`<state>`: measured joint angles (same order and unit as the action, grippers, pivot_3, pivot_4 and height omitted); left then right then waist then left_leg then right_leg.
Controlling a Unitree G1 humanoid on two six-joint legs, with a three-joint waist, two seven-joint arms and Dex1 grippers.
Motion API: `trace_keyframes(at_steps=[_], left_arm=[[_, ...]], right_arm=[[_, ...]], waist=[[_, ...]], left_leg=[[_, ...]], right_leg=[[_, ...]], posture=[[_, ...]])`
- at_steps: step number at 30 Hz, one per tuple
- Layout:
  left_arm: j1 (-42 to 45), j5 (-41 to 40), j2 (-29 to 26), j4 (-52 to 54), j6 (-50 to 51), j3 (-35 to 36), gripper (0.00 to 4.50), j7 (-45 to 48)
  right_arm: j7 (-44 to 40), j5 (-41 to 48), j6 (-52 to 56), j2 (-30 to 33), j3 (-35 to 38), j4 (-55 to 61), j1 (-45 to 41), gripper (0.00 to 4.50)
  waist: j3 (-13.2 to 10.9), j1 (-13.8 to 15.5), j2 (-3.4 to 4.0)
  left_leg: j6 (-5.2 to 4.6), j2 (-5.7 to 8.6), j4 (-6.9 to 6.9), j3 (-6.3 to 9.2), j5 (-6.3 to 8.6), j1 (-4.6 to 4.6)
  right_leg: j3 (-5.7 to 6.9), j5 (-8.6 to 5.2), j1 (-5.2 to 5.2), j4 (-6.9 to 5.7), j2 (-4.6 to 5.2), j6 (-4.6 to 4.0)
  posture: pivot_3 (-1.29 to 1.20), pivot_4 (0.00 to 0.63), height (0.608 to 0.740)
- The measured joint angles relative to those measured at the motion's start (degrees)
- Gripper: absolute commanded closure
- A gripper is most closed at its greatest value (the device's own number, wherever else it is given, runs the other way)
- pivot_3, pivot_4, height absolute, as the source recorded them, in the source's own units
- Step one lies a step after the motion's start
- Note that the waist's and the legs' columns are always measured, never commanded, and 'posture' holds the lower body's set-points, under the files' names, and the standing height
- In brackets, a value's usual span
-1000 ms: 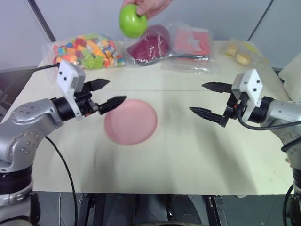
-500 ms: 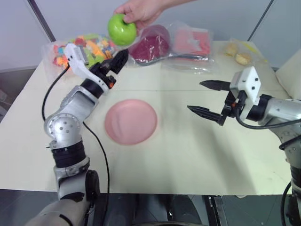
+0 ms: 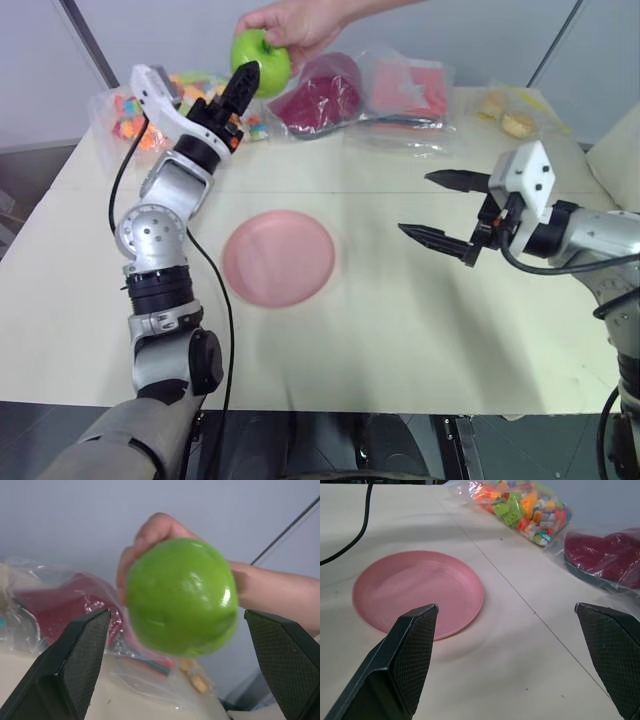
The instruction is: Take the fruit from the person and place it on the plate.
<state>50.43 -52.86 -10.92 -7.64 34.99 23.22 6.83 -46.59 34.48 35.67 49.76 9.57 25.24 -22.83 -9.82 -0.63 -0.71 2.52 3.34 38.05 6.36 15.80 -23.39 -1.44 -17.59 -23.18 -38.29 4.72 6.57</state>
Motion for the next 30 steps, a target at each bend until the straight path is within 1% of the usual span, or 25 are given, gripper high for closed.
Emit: trace_keyframes(at_steps=[12, 18, 21, 22, 23, 24, 30], left_arm=[[4.3, 3.5, -0.3, -7.2, -3.2, -0.1, 0.00, 5.2], [4.4, 4.2, -0.1, -9.2, -4.3, -0.2, 0.00, 6.6], [4.4, 4.9, 0.0, -9.2, -4.5, -0.3, 0.85, 6.8], [4.4, 4.9, 0.0, -9.2, -4.5, -0.3, 1.30, 6.9], [4.4, 4.9, 0.1, -9.2, -4.5, -0.3, 1.54, 6.9], [4.4, 4.9, 0.1, -9.2, -4.5, -0.3, 1.67, 6.9], [4.4, 5.0, 0.1, -9.2, -4.5, -0.3, 1.68, 6.9]], right_arm=[[0.1, 0.0, 0.0, 0.0, 0.4, 0.4, 0.6, 0.03], [0.1, 0.0, 0.0, 0.1, 0.7, 0.5, 1.6, 0.03], [0.1, 0.0, 0.0, 0.2, 1.1, 0.6, 1.7, 0.00], [0.1, 0.0, 0.0, 0.2, 1.2, 0.6, 1.7, 0.00], [0.2, 0.0, 0.0, 0.2, 1.2, 0.6, 1.7, 0.00], [0.2, 0.0, 0.0, 0.2, 1.2, 0.6, 1.8, 0.00], [0.2, 0.0, 0.0, 0.2, 1.2, 0.9, 2.0, 0.00]], waist=[[0.0, 0.0, 0.00], [0.0, 0.0, 0.00], [0.0, 0.0, 0.00], [0.0, 0.0, 0.00], [0.0, 0.0, 0.00], [0.0, 0.0, 0.00], [0.0, 0.0, 0.00]], left_leg=[[0.00, 0.01, 0.00, 0.01, 0.00, 0.00], [0.00, 0.01, 0.00, 0.01, 0.00, 0.00], [0.00, 0.01, 0.00, 0.01, 0.00, 0.00], [0.00, 0.01, 0.00, 0.01, 0.00, 0.00], [0.00, 0.01, 0.00, 0.01, 0.00, 0.00], [0.00, 0.01, 0.00, 0.01, 0.00, 0.00], [0.00, 0.01, 0.00, 0.01, 0.00, 0.00]], right_leg=[[0.00, 0.00, 0.00, 0.00, 0.01, 0.00], [0.00, 0.00, 0.00, 0.00, 0.01, 0.00], [0.00, 0.00, 0.00, 0.00, 0.01, 0.00], [0.00, 0.00, 0.00, 0.00, 0.00, 0.00], [0.00, 0.00, 0.00, 0.00, 0.01, 0.00], [0.00, 0.00, 0.00, 0.00, 0.01, 0.00], [0.00, 0.00, -0.01, 0.00, 0.01, 0.00]], posture=[[0.00, 0.150, 0.740], [0.00, 0.150, 0.740], [0.00, 0.150, 0.740], [0.00, 0.150, 0.740], [0.00, 0.150, 0.740], [0.00, 0.150, 0.740], [0.00, 0.150, 0.740]])
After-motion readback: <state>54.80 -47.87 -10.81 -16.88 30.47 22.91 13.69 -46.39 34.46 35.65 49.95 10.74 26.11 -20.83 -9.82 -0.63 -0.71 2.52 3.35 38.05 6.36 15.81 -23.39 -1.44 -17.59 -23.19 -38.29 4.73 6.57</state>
